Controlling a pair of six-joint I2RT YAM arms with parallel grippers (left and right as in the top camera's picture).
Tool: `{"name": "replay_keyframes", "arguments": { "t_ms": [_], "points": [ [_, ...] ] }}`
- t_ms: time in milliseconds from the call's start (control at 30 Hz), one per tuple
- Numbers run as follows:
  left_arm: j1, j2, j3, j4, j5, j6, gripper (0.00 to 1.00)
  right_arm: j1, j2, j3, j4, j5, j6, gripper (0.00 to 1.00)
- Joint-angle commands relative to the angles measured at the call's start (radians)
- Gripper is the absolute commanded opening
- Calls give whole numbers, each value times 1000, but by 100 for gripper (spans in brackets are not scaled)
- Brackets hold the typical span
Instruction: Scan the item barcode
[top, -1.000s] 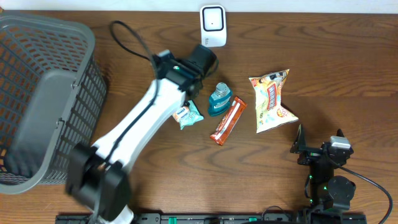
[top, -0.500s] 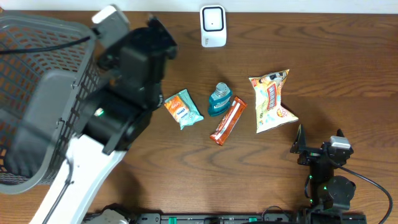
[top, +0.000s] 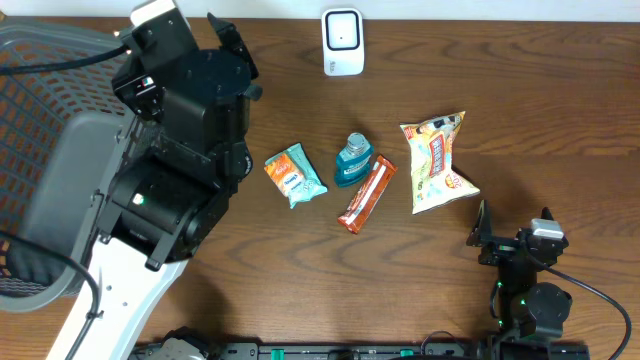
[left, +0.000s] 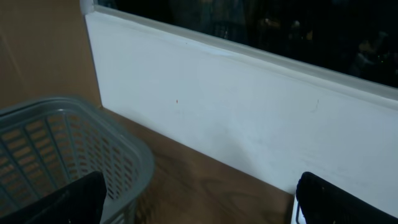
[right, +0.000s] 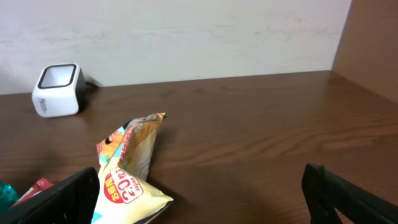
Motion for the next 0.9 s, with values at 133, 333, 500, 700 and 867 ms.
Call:
{"name": "replay_keyframes", "arguments": {
  "t_ms": [133,333,500,700,867],
  "points": [
    [3,-114,-49,4,-25,23,98,-4,-6,-1,-5,5,0,99],
    [3,-228,-85,6,55,20,98,-4,-6,-1,-5,5,0,99],
    [3,-332,-105,19,57,16,98,-4,-6,-1,-5,5,0,99],
    [3,-454,-105,21,58,8,98,-4,-6,-1,-5,5,0,99],
    [3,-541,-105,21,58,8,98,-4,-6,-1,-5,5,0,99]
  ]
}}
